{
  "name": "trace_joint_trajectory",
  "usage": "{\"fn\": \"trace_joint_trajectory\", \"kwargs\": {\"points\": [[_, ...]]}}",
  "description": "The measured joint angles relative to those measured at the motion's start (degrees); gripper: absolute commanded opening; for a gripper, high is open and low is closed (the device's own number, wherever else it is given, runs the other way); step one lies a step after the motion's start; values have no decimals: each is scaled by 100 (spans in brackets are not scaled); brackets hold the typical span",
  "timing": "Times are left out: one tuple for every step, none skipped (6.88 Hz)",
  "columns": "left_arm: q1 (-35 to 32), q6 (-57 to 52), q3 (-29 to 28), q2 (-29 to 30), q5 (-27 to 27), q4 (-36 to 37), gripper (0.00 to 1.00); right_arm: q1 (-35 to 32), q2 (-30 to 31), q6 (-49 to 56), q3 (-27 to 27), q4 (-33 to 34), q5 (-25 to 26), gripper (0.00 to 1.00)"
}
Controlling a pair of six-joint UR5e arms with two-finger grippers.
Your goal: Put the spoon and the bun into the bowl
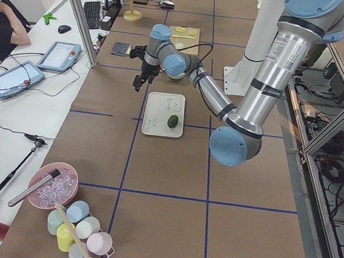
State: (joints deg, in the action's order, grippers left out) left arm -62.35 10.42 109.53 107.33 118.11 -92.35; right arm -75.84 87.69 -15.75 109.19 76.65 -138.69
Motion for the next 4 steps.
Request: {"fn": "trace_joint_trajectory", "kwargs": {"points": [[-902,-915,-230,-491,653,-3,100,267,-156,-626,244,18,62,100],[-1502,-1457,-556,-865,938,9,100,646,-371,-1275,389,35,252,100],[-2085,-1834,-1013,-1051,1059,16,100,1124,-564,-1886,474,55,584,100],[-2541,-2246,-1336,-1272,1108,21,100,1690,-687,-2396,510,71,1105,100]]}}
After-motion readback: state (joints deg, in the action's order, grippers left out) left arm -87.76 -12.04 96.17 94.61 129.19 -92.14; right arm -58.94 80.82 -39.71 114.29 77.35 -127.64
